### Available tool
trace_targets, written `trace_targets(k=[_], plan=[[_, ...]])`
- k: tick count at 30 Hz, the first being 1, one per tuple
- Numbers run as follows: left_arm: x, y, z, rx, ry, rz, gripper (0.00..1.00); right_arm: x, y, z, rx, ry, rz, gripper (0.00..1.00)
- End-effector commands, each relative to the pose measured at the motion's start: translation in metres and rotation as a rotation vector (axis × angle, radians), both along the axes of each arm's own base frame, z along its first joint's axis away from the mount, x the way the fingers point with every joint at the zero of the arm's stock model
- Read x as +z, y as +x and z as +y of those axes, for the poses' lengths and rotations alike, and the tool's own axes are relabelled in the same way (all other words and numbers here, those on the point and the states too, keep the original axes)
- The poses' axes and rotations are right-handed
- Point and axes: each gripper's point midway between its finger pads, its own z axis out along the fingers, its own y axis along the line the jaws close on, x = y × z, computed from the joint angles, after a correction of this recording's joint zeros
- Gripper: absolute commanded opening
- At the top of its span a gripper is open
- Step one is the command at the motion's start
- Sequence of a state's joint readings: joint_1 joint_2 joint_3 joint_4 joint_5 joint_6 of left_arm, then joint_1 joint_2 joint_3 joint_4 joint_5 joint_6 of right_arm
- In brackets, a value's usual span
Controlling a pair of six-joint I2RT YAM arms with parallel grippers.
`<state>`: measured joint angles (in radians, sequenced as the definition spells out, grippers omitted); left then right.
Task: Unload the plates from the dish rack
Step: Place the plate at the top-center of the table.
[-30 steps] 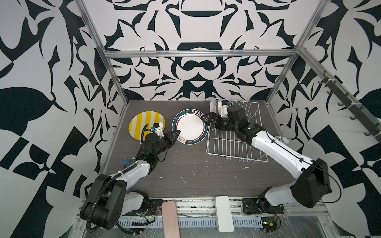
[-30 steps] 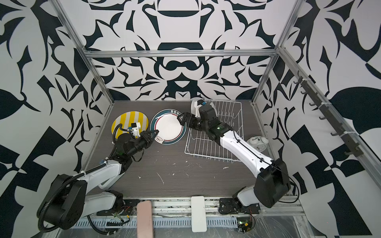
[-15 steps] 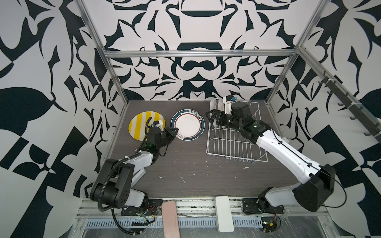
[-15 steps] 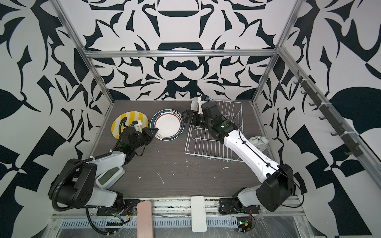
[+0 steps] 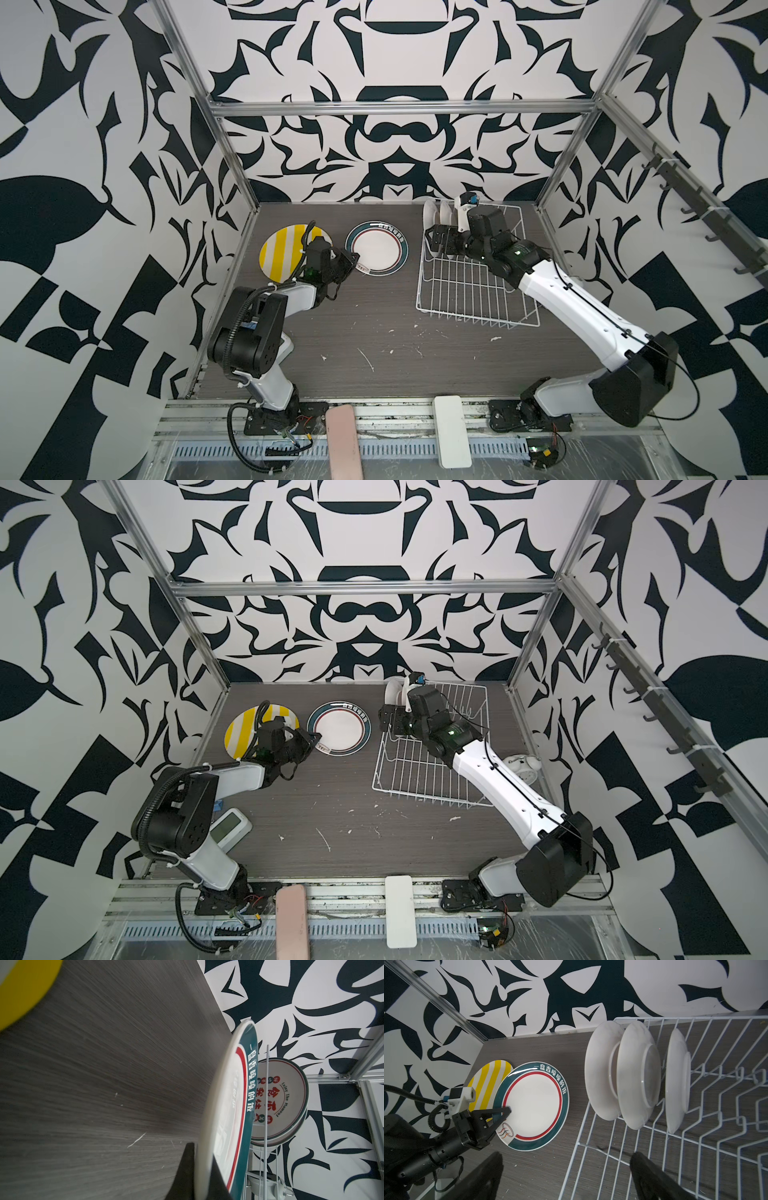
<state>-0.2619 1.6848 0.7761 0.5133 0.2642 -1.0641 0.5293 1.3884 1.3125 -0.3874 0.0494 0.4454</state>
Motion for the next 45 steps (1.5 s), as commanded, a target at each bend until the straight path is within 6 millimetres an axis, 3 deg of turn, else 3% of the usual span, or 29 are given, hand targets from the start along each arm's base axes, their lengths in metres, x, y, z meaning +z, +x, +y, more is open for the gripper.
trace_targets(k=[1,6,29,43,45], plan=[[0.005,0.015,-0.001,0.0,0.015,-0.026,0.0,0.022,0.005,-0.01,-0.017,-0.041,-0.069,0.99],[-0.008,0.02,0.0,0.01,0.028,0.01,0.0,0.012,0.008,-0.015,-0.028,-0.085,-0.053,0.99],[-0.027,0.033,0.004,0.005,0.131,0.078,0.0,-0.026,0.017,-0.054,-0.166,-0.334,0.011,1.0],[-0.038,0.038,0.002,-0.018,0.149,0.109,0.0,-0.037,0.022,-0.056,-0.17,-0.39,0.035,1.0],[-0.039,0.037,0.002,-0.018,0.149,0.111,0.03,-0.038,0.022,-0.056,-0.169,-0.393,0.039,1.0]])
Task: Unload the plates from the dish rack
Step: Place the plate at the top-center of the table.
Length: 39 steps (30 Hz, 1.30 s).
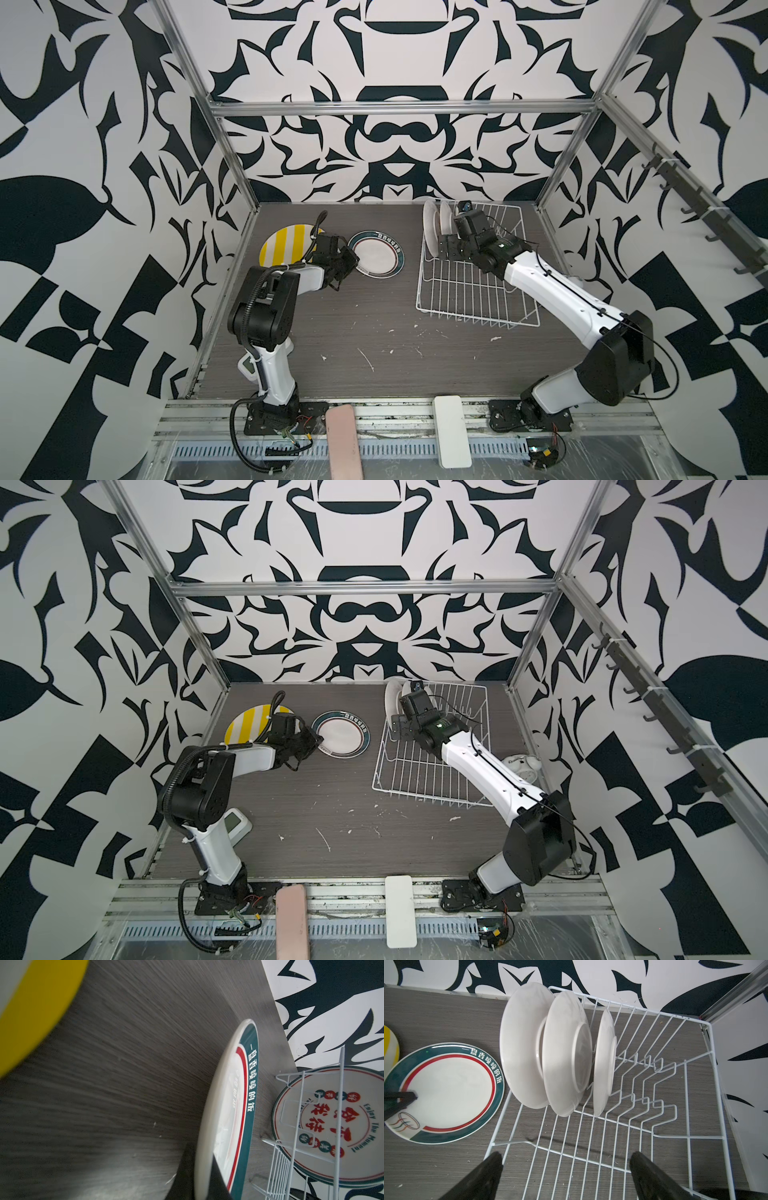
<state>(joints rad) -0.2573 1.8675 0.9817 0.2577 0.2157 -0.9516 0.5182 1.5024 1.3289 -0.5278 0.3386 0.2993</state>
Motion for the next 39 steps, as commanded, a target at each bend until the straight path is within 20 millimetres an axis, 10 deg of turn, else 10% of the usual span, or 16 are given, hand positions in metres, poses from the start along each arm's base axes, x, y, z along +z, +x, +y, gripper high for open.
trace_targets(k=[1,22,39], plan=[[0.012,0.013,-0.002,-0.007,-0.015,-0.046,0.04,0.02,0.005,-0.004,-0.014,-0.011,-0.043,1.0],[0.002,0.005,0.007,0.024,0.034,0.007,0.65,0.019,0.007,-0.014,-0.031,-0.087,-0.046,1.0],[0.011,-0.005,0.01,0.019,0.047,0.015,0.81,0.033,0.022,-0.016,-0.075,-0.11,-0.086,0.92]])
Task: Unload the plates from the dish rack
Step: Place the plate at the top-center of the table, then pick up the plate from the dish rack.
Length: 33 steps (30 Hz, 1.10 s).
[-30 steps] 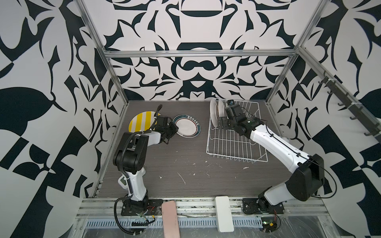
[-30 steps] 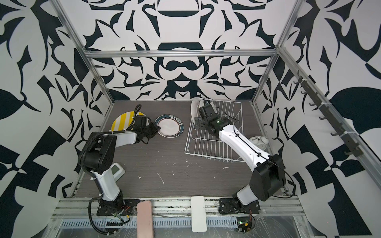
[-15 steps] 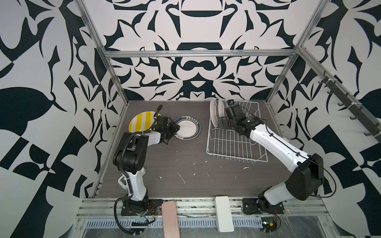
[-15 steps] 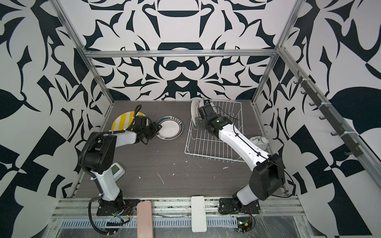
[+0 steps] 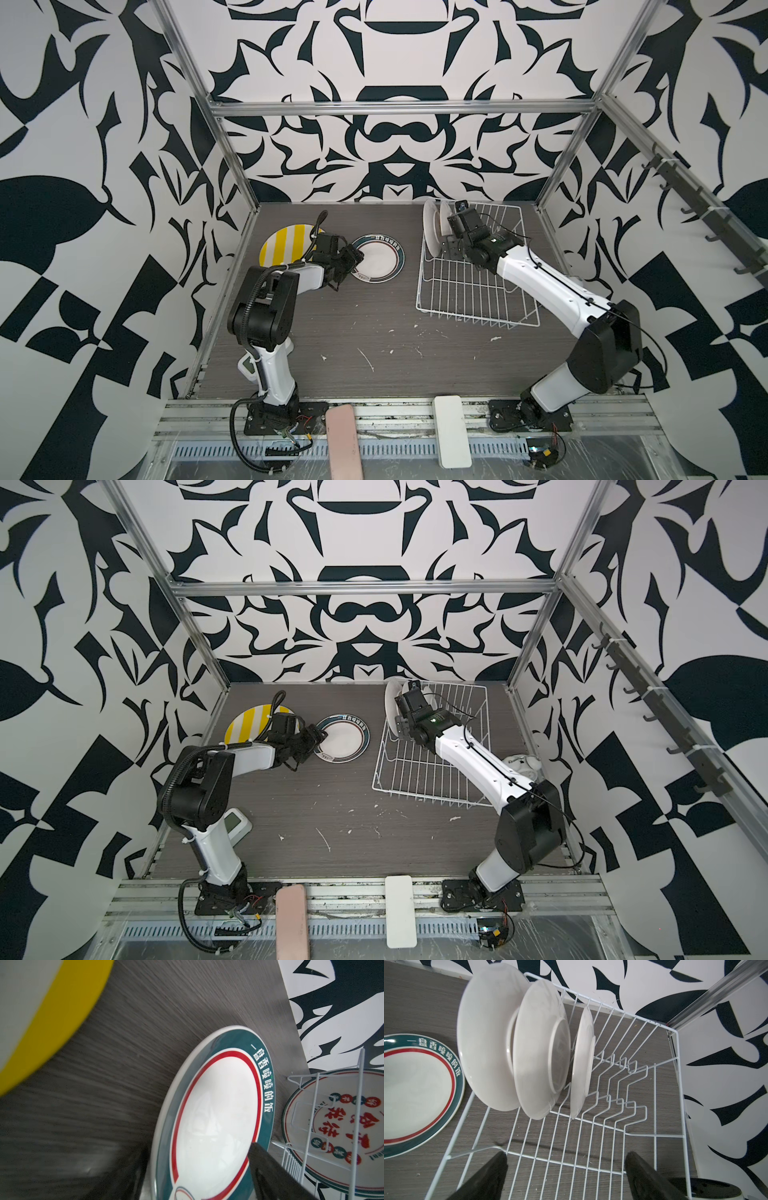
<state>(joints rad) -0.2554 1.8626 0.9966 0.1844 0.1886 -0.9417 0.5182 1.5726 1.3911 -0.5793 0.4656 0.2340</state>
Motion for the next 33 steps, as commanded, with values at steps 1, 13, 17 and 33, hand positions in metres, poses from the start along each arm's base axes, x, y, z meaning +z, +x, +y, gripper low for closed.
trace_targets(k=[1,13,17,33], plan=[[0.019,-0.002,0.004,0.003,0.01,-0.03,0.81,0.04,0.012,0.001,-0.031,0.051,-0.101,0.92],[0.046,-0.02,0.01,-0.004,0.02,-0.079,0.84,0.063,0.018,0.001,-0.132,0.006,-0.169,0.95],[0.048,-0.029,0.012,-0.009,0.022,-0.074,0.84,0.063,0.018,0.013,-0.114,-0.009,-0.172,0.95],[0.071,-0.087,0.002,-0.082,0.004,-0.176,0.84,0.048,0.038,0.044,-0.183,-0.265,-0.235,0.8]])
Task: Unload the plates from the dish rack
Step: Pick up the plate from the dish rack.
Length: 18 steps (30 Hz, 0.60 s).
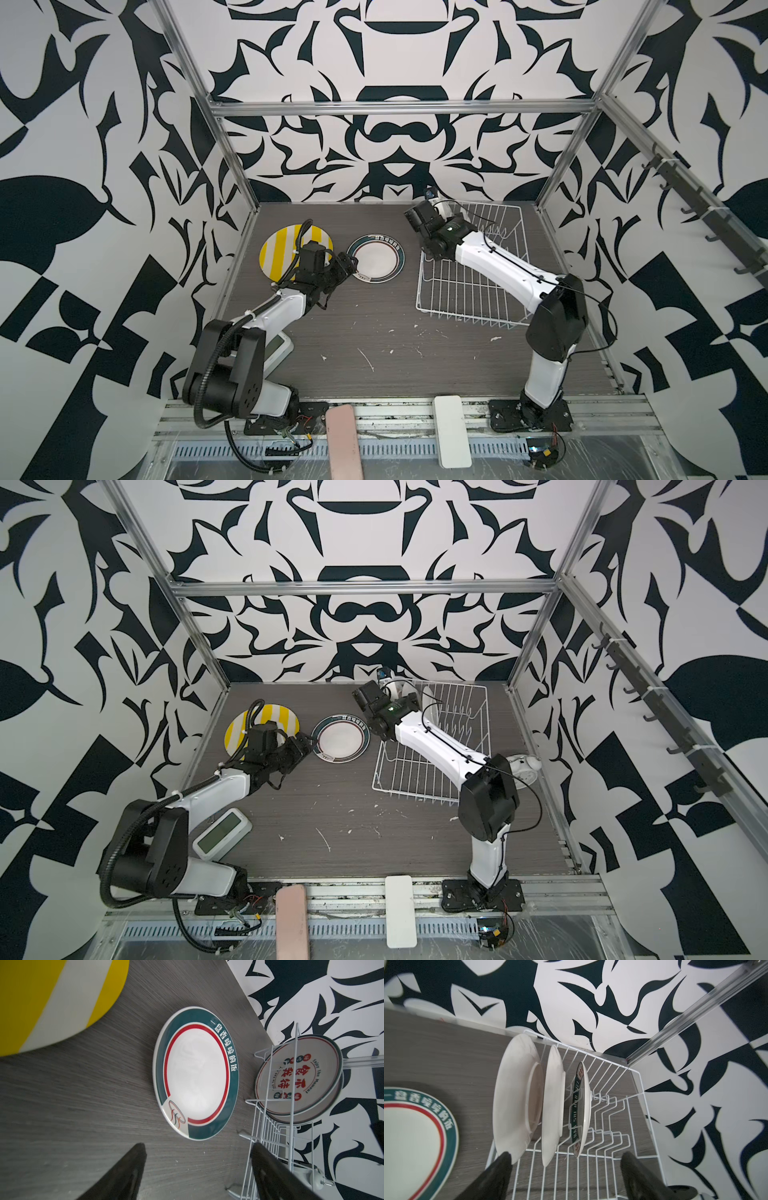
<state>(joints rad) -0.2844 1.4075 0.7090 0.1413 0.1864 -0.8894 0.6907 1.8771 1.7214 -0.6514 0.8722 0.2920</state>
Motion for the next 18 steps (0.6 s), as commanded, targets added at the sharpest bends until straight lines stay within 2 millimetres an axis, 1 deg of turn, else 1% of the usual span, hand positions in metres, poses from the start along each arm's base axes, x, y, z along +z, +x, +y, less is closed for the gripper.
trace_targets(k=[1,4,9,13,18], plan=[[0.006,-0.01,-0.01,-0.024,-0.002,-0.041,0.84,0.024,0.001,-0.007,-0.051,-0.024,-0.091,0.77],[0.01,-0.015,-0.019,-0.039,-0.001,-0.059,0.84,0.02,0.004,-0.007,-0.053,-0.036,-0.094,0.74],[0.013,-0.02,-0.024,-0.047,0.001,-0.07,0.84,0.006,0.01,-0.006,-0.067,-0.069,-0.099,0.67],[0.015,-0.024,-0.027,-0.046,-0.002,-0.075,0.84,-0.01,0.019,-0.002,-0.067,-0.083,-0.078,0.64],[0.013,-0.027,-0.029,-0.053,-0.006,-0.068,0.84,-0.022,0.03,-0.001,-0.075,-0.112,-0.068,0.61]])
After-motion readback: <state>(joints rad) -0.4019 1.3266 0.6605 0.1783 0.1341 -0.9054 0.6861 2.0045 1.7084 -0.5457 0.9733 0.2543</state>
